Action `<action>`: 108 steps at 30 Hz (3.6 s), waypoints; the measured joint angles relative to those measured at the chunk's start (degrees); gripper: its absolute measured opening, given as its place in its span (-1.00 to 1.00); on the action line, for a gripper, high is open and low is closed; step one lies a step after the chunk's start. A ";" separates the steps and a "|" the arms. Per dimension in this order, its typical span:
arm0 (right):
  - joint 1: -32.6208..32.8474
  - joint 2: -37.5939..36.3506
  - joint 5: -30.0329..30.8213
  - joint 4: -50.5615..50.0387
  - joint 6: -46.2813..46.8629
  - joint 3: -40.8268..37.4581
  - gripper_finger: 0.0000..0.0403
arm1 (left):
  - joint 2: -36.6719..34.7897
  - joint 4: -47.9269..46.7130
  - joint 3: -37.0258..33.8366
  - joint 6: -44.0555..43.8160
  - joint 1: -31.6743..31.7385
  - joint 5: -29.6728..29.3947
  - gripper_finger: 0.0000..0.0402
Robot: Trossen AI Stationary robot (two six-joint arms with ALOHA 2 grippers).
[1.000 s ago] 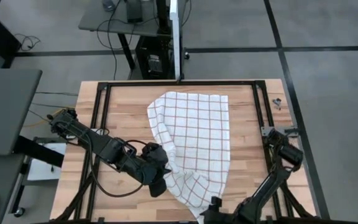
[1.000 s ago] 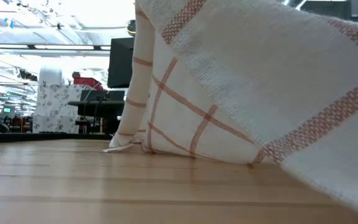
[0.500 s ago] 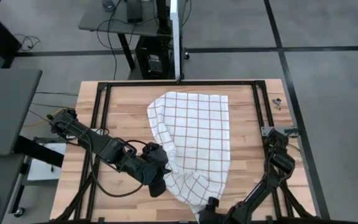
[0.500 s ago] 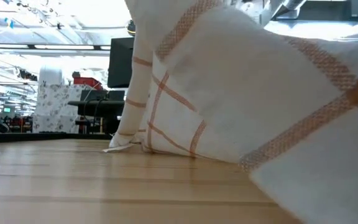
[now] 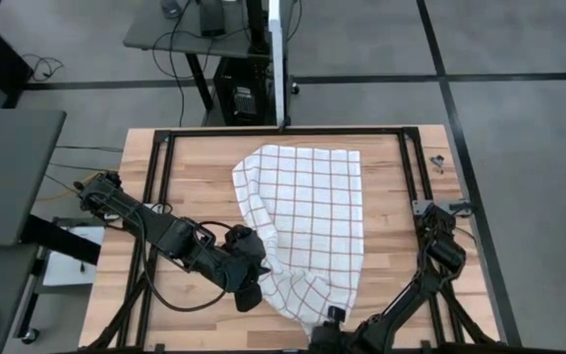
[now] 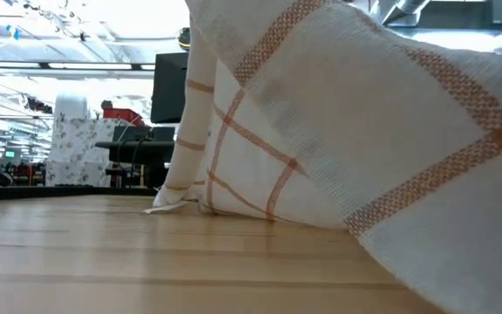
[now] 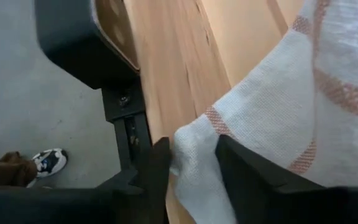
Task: Roll towel
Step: Roll the white towel
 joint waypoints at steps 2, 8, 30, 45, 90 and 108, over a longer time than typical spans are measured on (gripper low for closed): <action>0.00 -0.06 -0.05 -0.87 0.69 -0.02 -0.74 | 0.00 0.01 0.00 0.01 0.00 0.00 -1.00; 0.46 -4.37 -3.67 -4.00 2.52 -0.57 -0.97 | 0.00 0.01 0.00 -0.02 0.00 -0.02 -1.00; 0.30 -47.26 4.28 -31.43 -4.10 -0.44 -1.00 | -11.74 3.02 0.15 -6.61 -1.48 6.38 -1.00; -4.99 -55.97 4.94 -32.20 -15.71 -0.44 -1.00 | -9.56 -18.28 0.15 -25.43 -5.60 15.74 -1.00; -1.19 -50.80 2.29 -35.49 -14.75 -1.28 -1.00 | 10.56 -16.49 0.07 -10.40 -12.27 51.02 -0.19; 0.72 -42.14 0.06 -35.13 -10.60 -1.29 -1.00 | 11.04 -6.87 -0.08 -15.34 -12.01 17.51 -0.20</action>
